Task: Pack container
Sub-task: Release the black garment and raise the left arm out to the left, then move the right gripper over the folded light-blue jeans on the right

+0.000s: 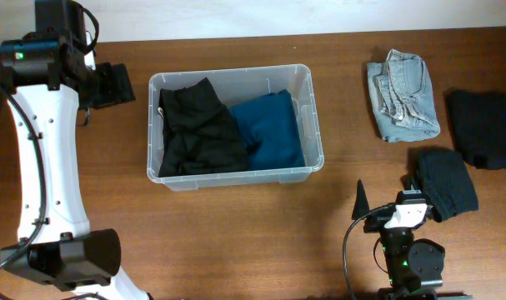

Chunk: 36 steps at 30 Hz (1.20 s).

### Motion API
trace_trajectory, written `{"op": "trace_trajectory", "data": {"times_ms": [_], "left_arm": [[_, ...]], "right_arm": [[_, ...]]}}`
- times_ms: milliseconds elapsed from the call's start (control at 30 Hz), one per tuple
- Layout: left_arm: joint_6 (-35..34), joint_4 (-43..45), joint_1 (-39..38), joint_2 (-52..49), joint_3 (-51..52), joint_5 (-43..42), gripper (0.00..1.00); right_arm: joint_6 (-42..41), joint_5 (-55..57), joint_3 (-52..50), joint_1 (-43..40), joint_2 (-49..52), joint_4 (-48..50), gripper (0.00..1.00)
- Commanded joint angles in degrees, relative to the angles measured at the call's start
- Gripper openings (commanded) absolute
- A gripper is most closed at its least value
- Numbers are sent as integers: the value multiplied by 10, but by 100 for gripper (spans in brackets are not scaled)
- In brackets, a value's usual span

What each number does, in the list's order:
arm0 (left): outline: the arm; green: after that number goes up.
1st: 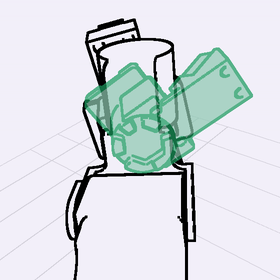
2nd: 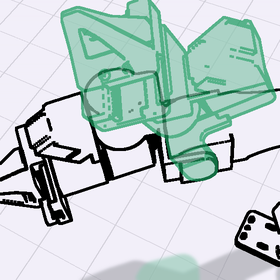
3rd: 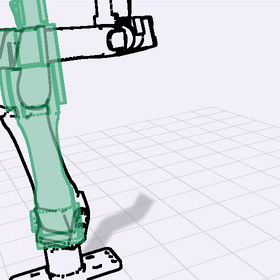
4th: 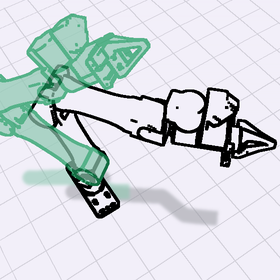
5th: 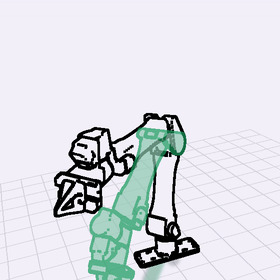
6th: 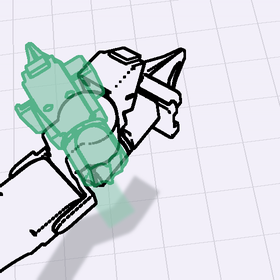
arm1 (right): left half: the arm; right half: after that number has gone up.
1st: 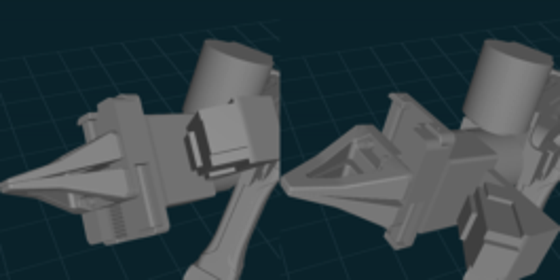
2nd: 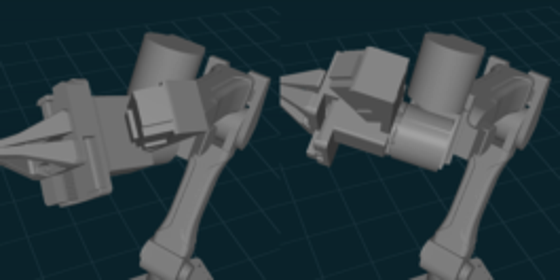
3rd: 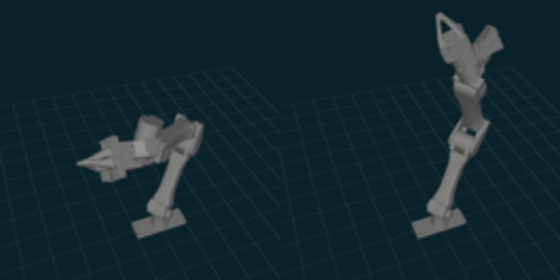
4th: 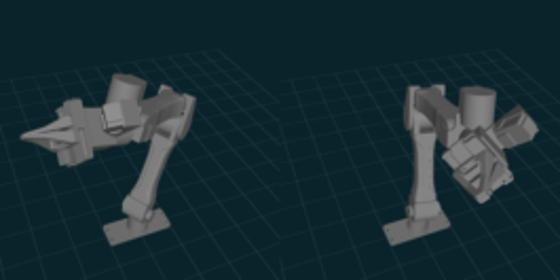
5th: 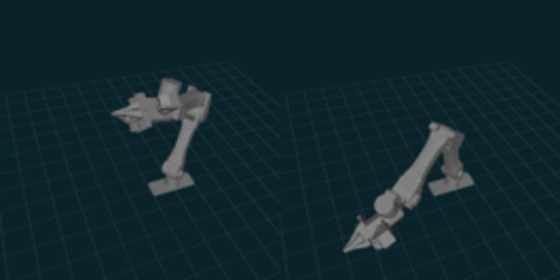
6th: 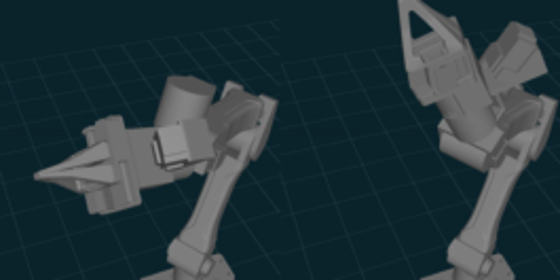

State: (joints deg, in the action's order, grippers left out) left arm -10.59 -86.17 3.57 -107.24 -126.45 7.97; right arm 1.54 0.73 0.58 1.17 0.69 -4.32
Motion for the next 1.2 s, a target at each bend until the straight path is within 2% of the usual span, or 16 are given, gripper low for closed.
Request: {"op": "trace_trajectory", "data": {"times_ms": [0,133,267,467,567,733,800,900,1033,1167], "left_arm": [[-9,0,3,14,-6,5,99],[-10,0,3,14,-6,5,99],[-10,0,3,14,-6,5,99],[-10,0,3,14,-6,5,99],[-10,0,3,14,-6,5,99],[-10,0,3,14,-6,5,99],[-10,0,3,14,-6,4,99],[-10,0,3,14,-6,5,99],[-10,0,3,14,-6,5,99],[-10,0,3,14,-6,5,100]], "right_arm": [[0,-1,-3,4,-5,-4,98],[-12,-14,-3,4,-5,-2,98],[-80,-64,-3,4,-5,2,98],[-257,-144,-3,4,-5,13,98],[-311,-193,-3,4,-5,16,98],[-310,-301,-2,4,-5,68,98],[-310,-315,6,4,-5,107,98],[-303,-315,54,3,-3,113,98],[-258,-281,154,3,23,33,98],[-191,-192,289,3,96,-100,98]]}}
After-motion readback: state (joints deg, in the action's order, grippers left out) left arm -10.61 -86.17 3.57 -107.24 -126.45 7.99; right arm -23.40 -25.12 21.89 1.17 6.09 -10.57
